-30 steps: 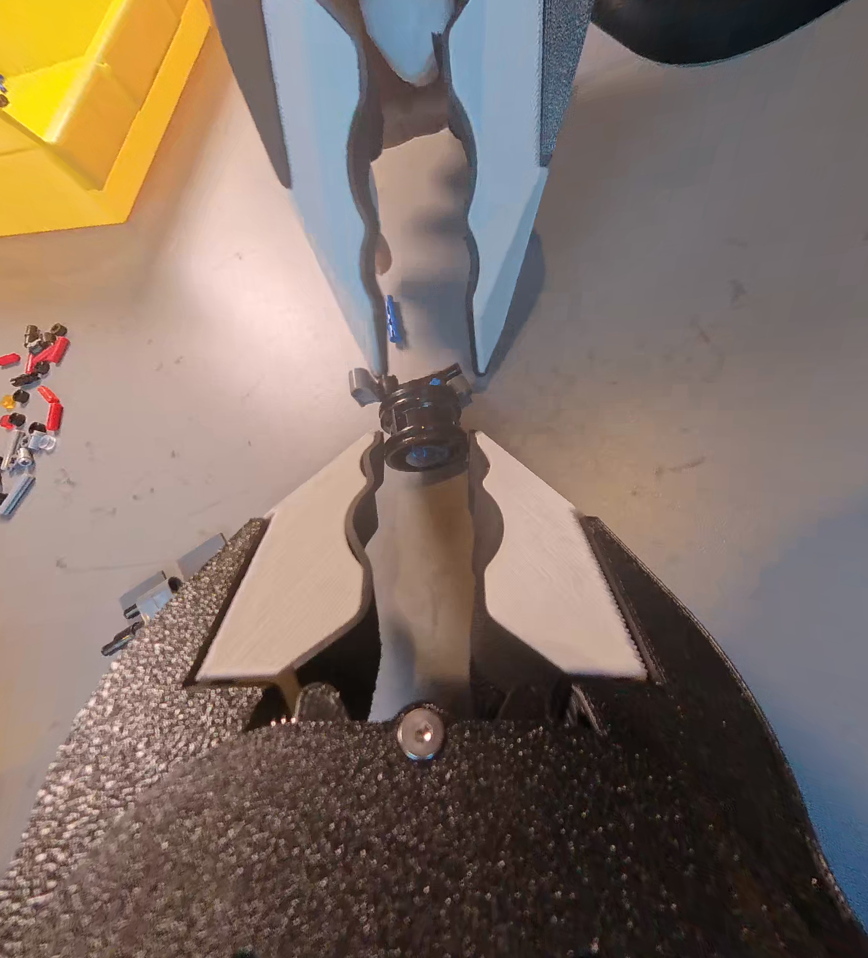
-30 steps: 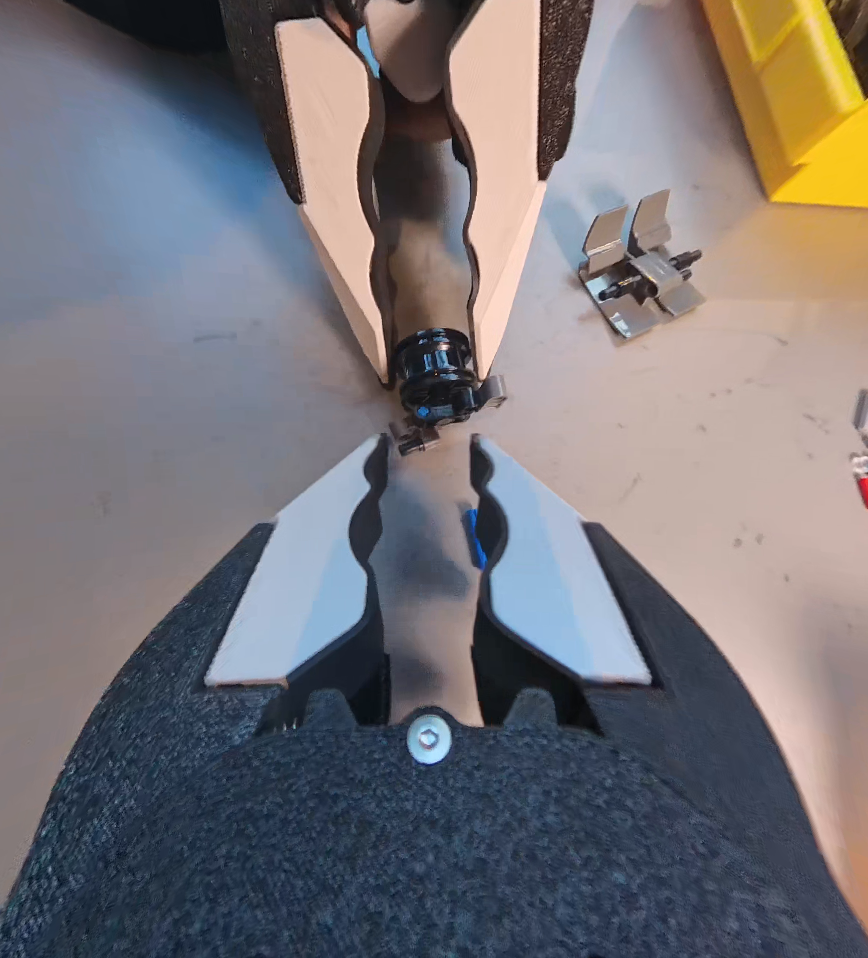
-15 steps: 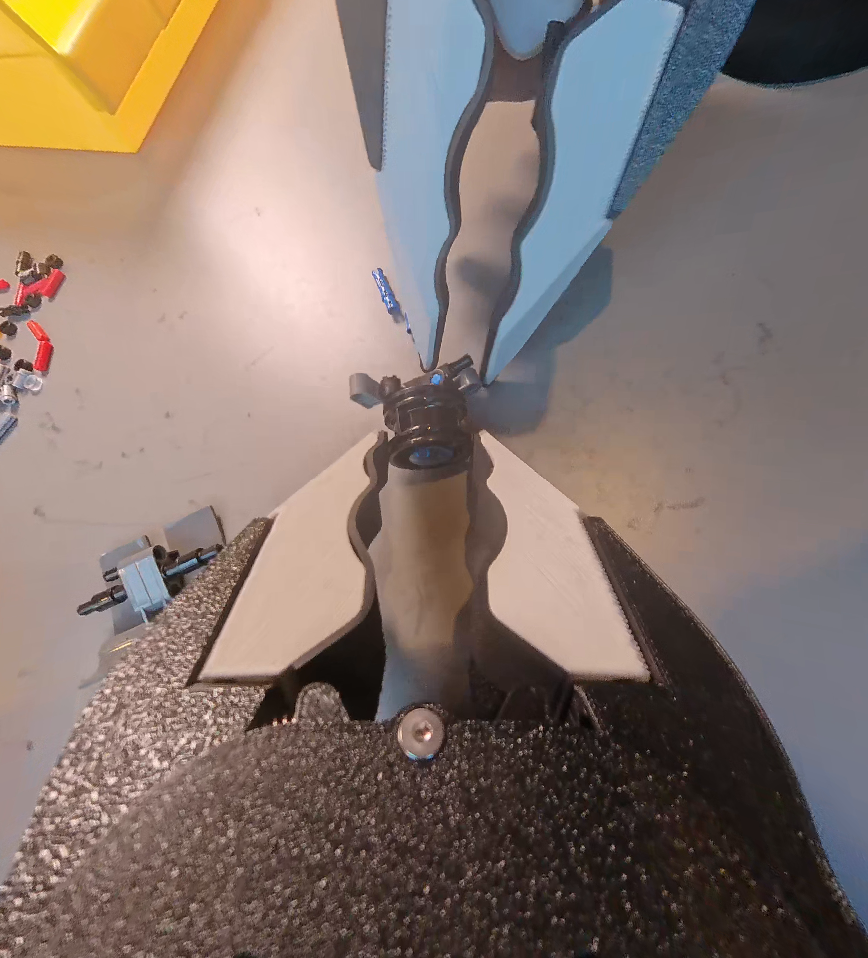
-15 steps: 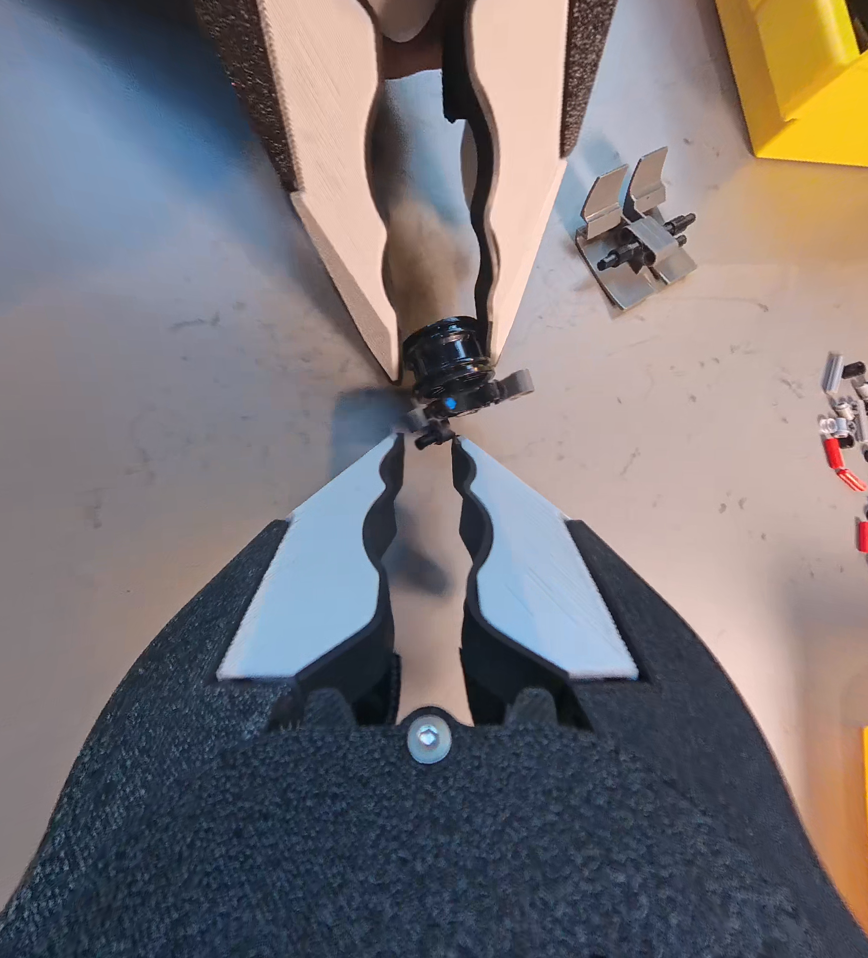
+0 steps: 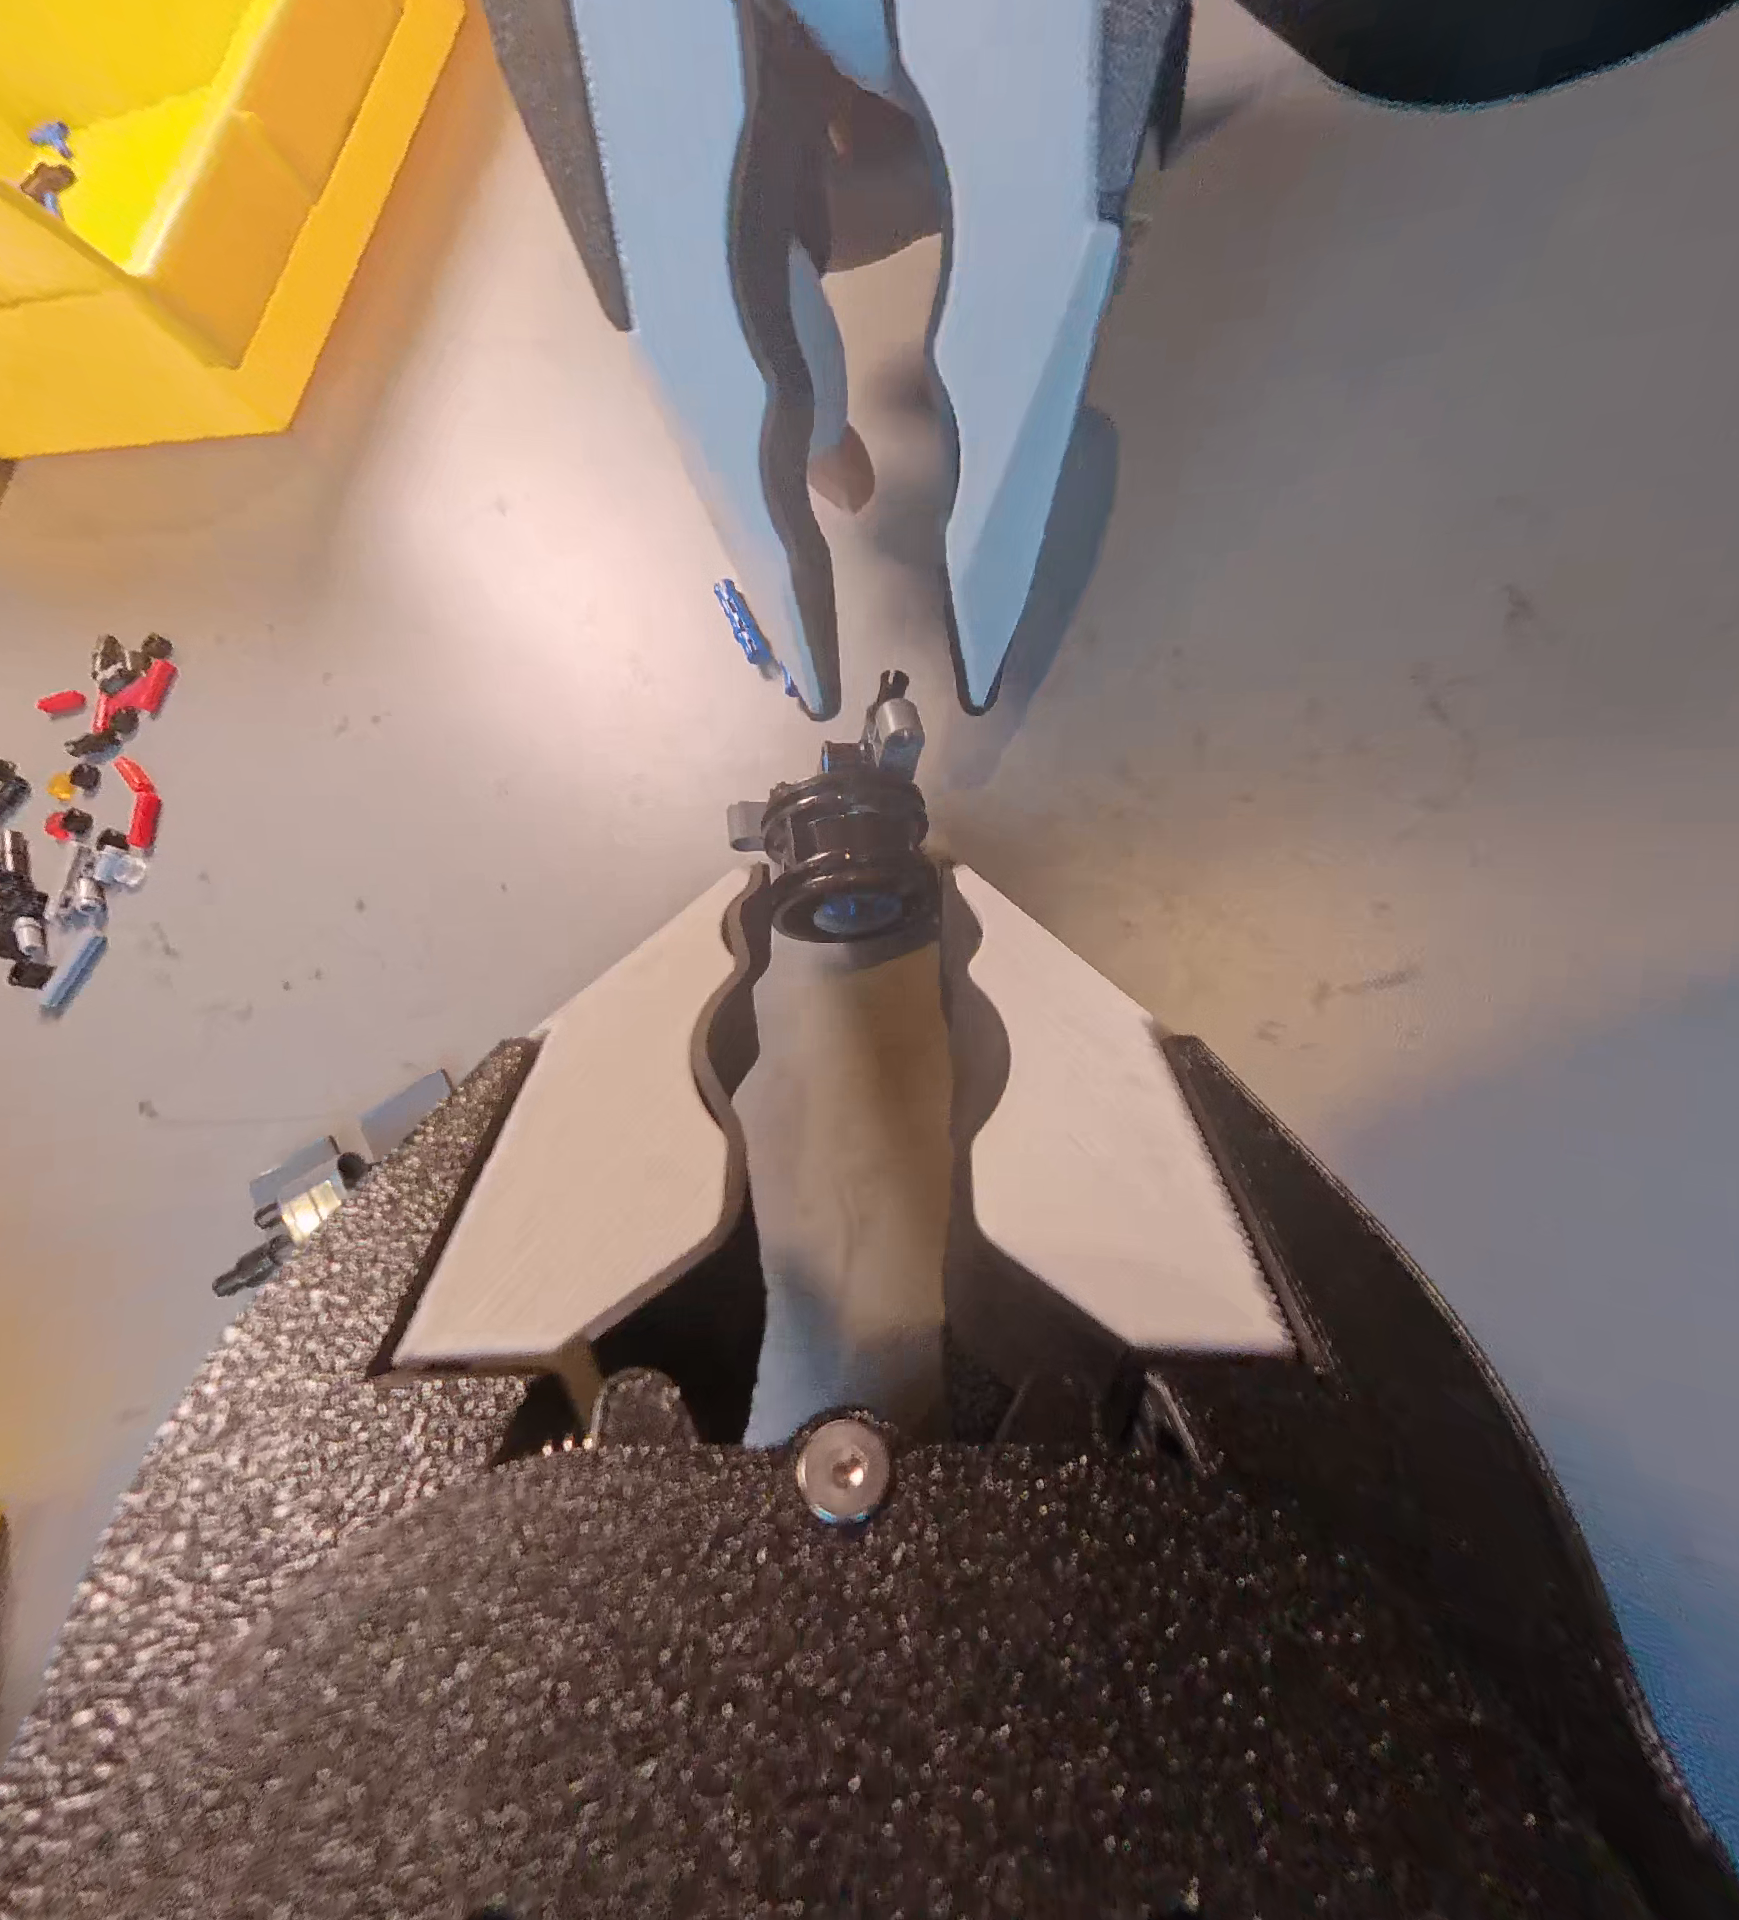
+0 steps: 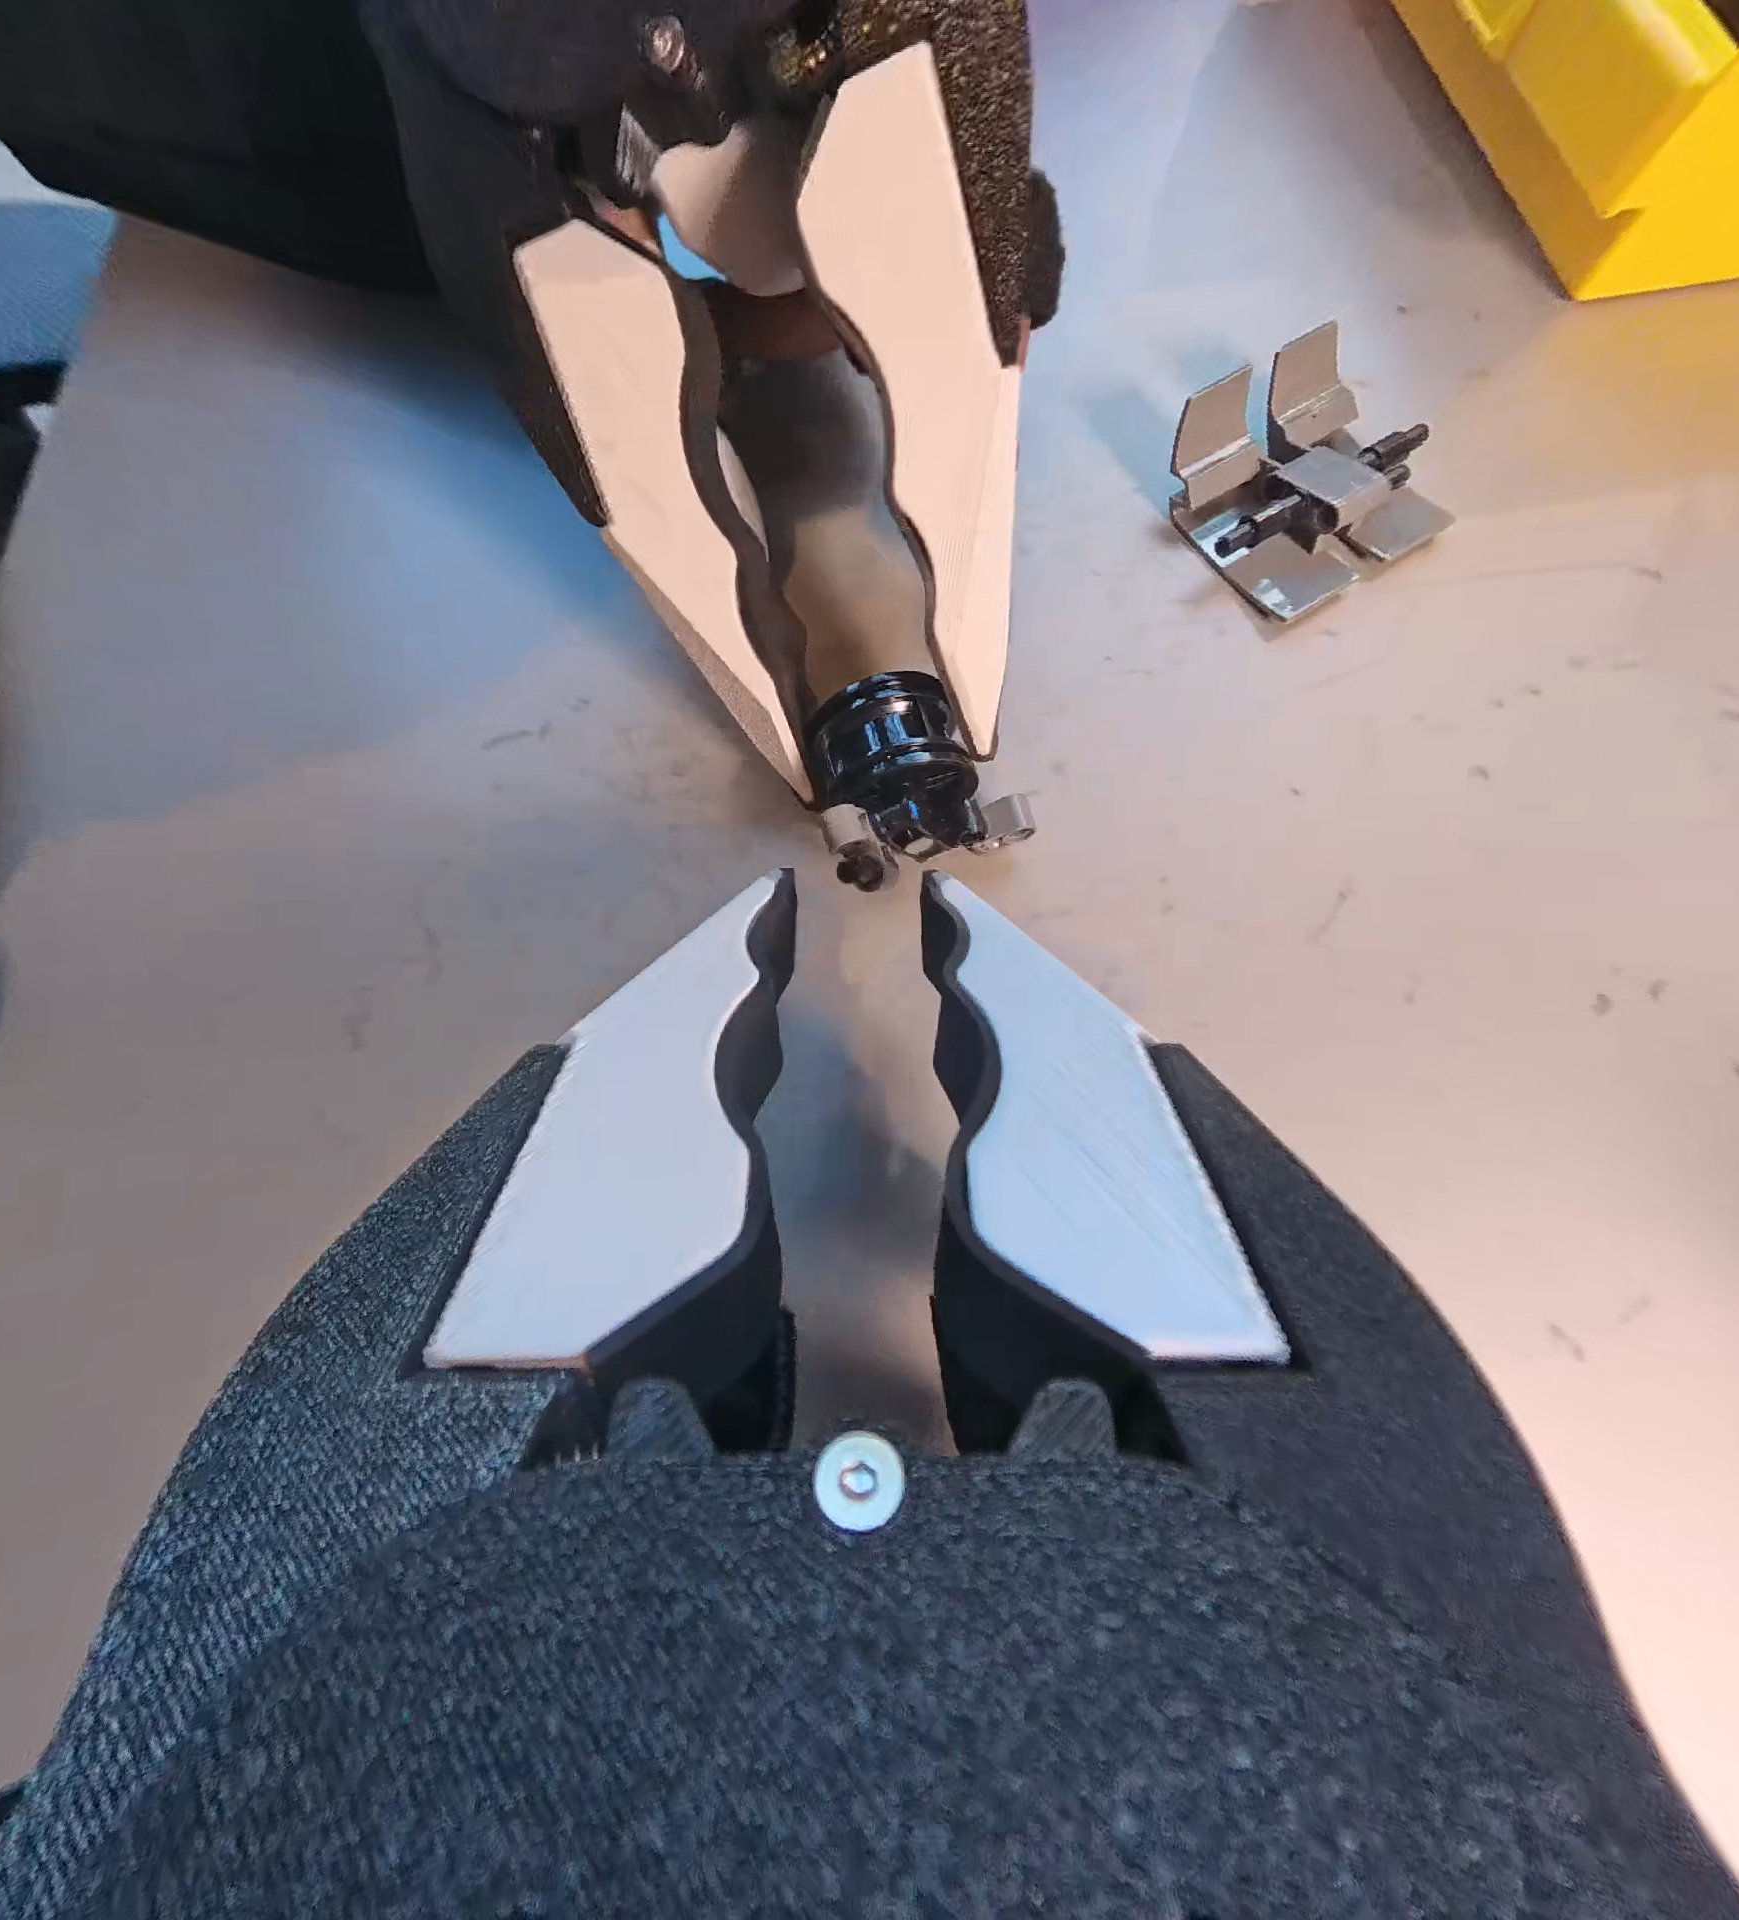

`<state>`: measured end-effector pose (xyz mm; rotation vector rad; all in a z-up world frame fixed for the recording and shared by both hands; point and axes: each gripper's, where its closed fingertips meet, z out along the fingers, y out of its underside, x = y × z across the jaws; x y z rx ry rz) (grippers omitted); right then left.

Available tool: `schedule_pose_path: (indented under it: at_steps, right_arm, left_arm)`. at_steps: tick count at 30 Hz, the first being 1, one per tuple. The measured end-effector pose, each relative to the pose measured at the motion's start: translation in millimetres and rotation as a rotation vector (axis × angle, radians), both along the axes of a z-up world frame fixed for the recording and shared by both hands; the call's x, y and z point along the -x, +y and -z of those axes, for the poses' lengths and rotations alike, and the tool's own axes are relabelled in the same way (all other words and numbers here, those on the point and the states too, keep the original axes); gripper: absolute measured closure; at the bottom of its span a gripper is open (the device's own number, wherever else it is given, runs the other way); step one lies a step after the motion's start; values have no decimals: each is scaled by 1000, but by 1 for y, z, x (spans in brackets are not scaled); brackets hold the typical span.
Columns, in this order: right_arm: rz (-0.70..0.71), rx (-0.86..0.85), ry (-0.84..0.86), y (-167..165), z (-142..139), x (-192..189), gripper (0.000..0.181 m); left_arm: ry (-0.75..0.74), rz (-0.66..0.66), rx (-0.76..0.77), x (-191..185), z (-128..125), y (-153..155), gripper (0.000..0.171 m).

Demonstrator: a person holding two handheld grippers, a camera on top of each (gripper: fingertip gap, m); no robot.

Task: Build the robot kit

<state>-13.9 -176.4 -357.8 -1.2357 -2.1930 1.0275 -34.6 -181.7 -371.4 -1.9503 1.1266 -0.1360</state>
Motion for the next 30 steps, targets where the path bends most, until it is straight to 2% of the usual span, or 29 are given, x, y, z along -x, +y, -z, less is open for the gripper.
schedule_pose_path:
  at_steps: [4,6,14,18,30]
  right_arm:
    - [-7,-4,-19,-4,4,3,163]
    - [-3,-75,14,-2,6,5,170]
    - [-60,-273,112,-4,4,5,174]
    - [-80,-277,121,-8,4,5,174]
    - [-78,-403,45,-6,4,4,175]
  left_arm:
    - [10,7,-17,0,0,-1,140]
    - [-5,2,-4,0,0,-2,140]
    - [-96,-4,2,-4,-11,-2,135]
    - [-53,15,9,-7,-5,-3,140]
    - [-10,-77,101,-7,-2,0,142]
